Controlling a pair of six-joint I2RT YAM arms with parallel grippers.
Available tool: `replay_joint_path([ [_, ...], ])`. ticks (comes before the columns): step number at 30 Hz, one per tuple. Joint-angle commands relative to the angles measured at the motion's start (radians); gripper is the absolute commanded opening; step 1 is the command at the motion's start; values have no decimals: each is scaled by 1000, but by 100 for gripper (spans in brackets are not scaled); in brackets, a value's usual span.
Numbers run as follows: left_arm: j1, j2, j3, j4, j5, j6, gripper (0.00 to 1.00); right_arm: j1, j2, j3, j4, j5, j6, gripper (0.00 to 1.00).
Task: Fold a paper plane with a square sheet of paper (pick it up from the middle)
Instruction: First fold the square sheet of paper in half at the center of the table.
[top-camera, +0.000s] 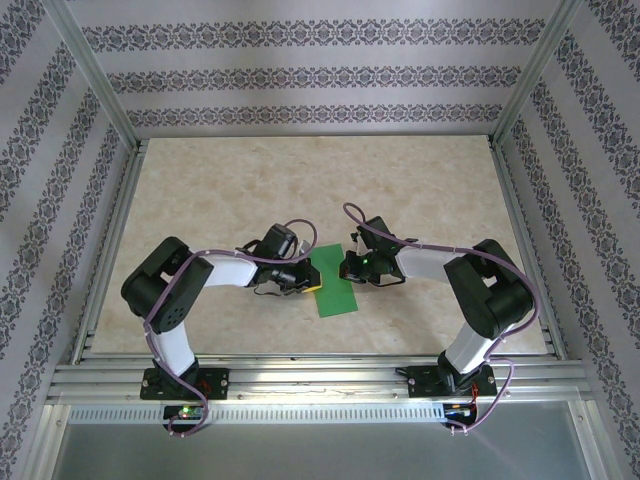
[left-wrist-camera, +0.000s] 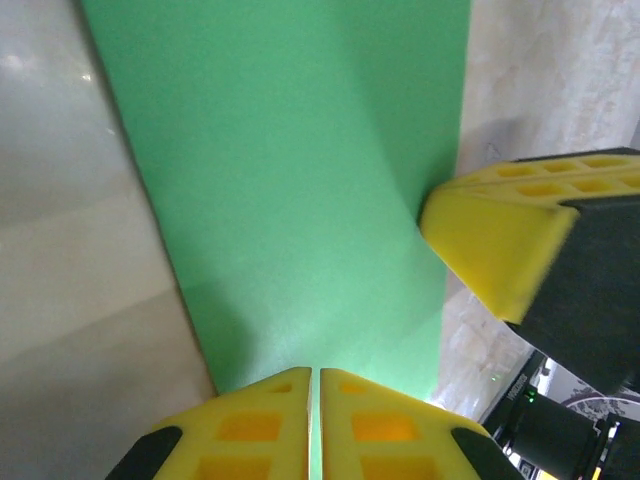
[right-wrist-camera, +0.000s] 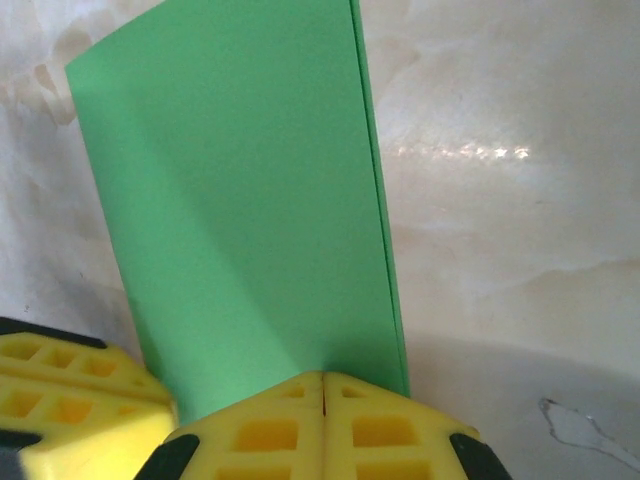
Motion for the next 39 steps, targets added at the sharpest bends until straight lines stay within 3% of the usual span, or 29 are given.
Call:
replay_joint_path([
  [1,-26,-81,20,-57,-6,24,10,-5,23,-48,-146,65,6,0],
  [17,-181,-28,-142,83,-21,-66,7,-5,28,-53,-140,70,12,0],
  [27,-192,-171,-163,-16,-19,13,10,-5,32,-51,-141,72,9,0],
  [32,-139,-249,-64,-128,-69,86,12,-5,31,-51,-140,67,11,0],
  [39,13,-88,62,-55,15,81,11,-5,28,-55,-142,66,11,0],
])
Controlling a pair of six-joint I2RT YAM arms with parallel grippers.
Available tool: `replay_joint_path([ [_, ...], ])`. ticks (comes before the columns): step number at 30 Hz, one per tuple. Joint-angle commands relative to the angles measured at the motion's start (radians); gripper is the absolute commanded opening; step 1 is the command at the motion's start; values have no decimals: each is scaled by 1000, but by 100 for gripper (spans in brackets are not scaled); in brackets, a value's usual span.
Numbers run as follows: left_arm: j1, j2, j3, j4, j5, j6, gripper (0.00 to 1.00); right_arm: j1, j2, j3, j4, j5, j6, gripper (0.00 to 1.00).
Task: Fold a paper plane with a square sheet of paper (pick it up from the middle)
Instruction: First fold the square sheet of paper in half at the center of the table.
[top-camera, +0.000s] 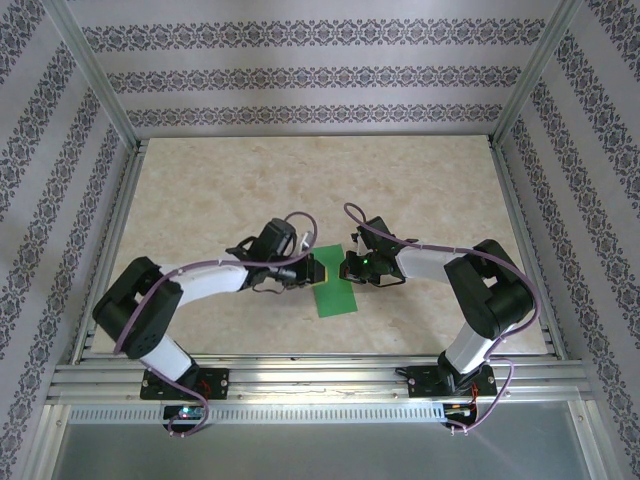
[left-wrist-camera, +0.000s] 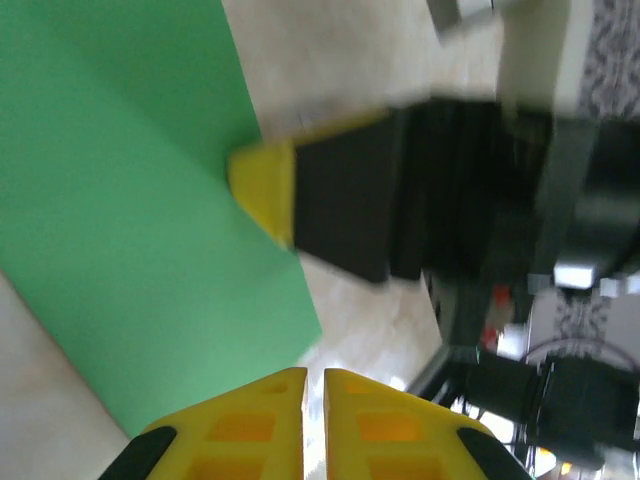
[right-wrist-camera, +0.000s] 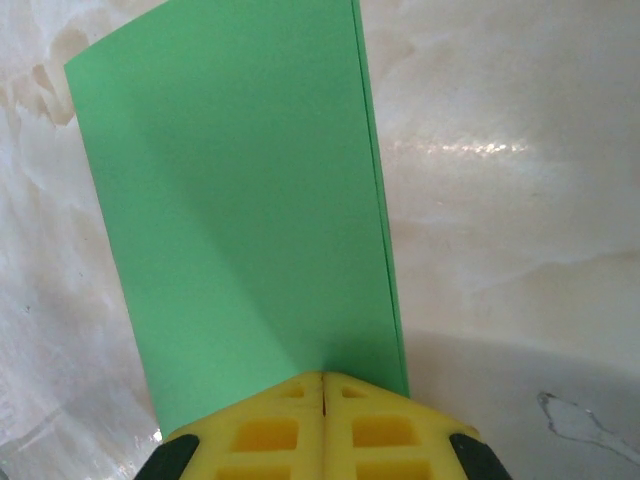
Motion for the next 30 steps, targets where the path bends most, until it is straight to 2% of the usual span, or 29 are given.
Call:
replay_joint_path([
  [1,46,82,45,9,33,35,12,-5,30,-51,-142,67,3,0],
  [10,71,213,69,50,50,47,12,-4,33,-59,-133,66,6,0],
  [19,87,229,-6,38,13,74,12,-4,34,-63,-129,62,8,0],
  [26,86,172,83,-46,14,99,13,1,16,-46,-122,49,23,0],
  [30,88,194,159,-78,12,113,13,2,-8,-38,-107,34,38,0],
])
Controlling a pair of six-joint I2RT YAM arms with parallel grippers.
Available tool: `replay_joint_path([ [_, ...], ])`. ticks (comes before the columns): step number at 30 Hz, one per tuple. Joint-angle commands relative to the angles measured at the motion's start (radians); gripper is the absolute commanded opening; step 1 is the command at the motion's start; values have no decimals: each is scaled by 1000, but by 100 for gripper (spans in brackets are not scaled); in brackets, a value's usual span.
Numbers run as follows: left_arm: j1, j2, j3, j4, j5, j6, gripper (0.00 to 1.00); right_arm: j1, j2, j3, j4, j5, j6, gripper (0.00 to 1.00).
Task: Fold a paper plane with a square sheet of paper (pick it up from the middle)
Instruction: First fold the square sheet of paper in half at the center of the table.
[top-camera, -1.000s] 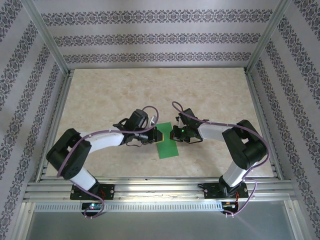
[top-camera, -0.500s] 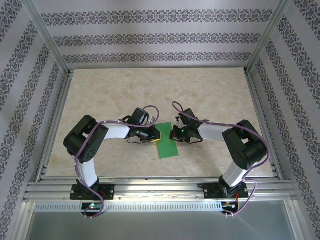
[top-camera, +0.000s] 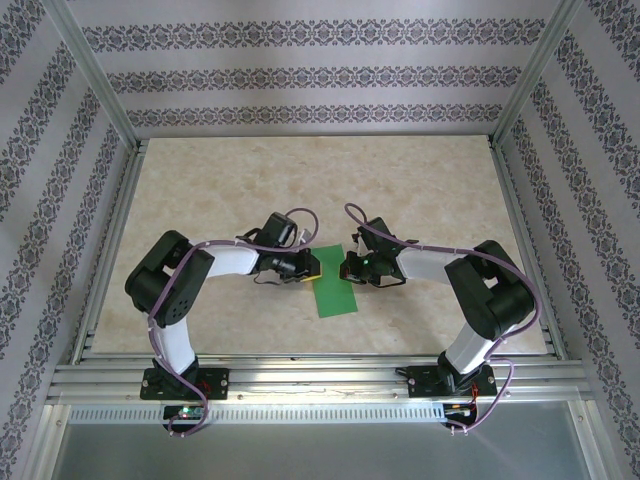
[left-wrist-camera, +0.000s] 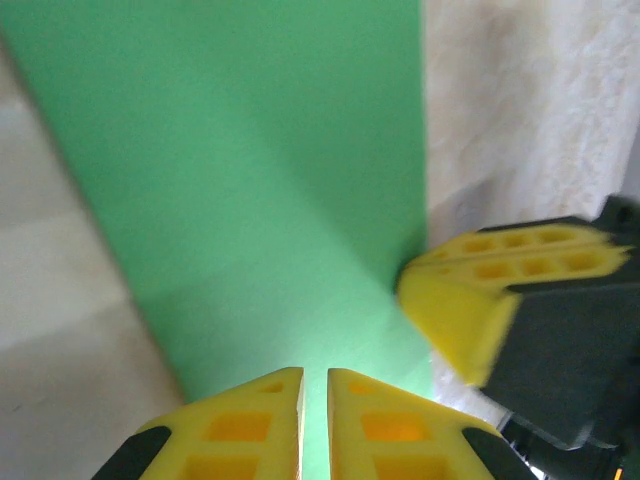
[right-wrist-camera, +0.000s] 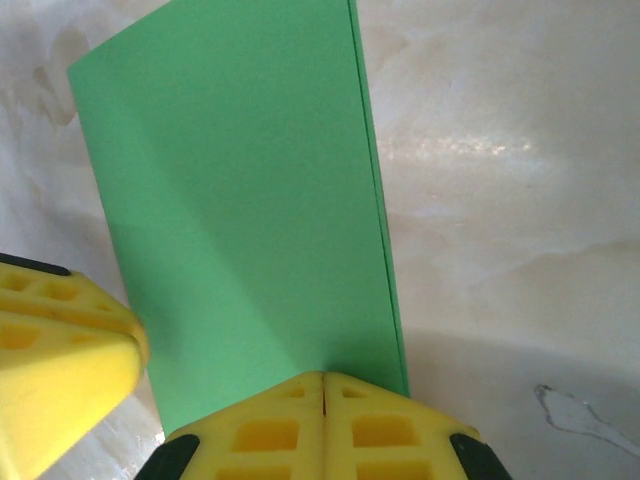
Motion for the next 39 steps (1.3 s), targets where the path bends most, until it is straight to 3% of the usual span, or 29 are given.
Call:
replay_joint_path([
  [1,11,-1,74,-48,-7,38,13,2,-6,-29,-111,27,20,0],
  [7,14,74,121,-49,-22,42,13,1,-70,-14,-98,2,25,1],
  [13,16,122,144,-61,-28,65,13,0,-209,-53,-106,14,61,14],
  [23,20,135,120,-30,-12,60,13,11,-526,-304,-100,38,260,33],
  [30,26,69,152,-57,7,70,14,17,-629,-392,-121,73,307,34],
  [39,60,43,240,-186,-67,160,16,17,-631,-393,-126,62,314,34],
])
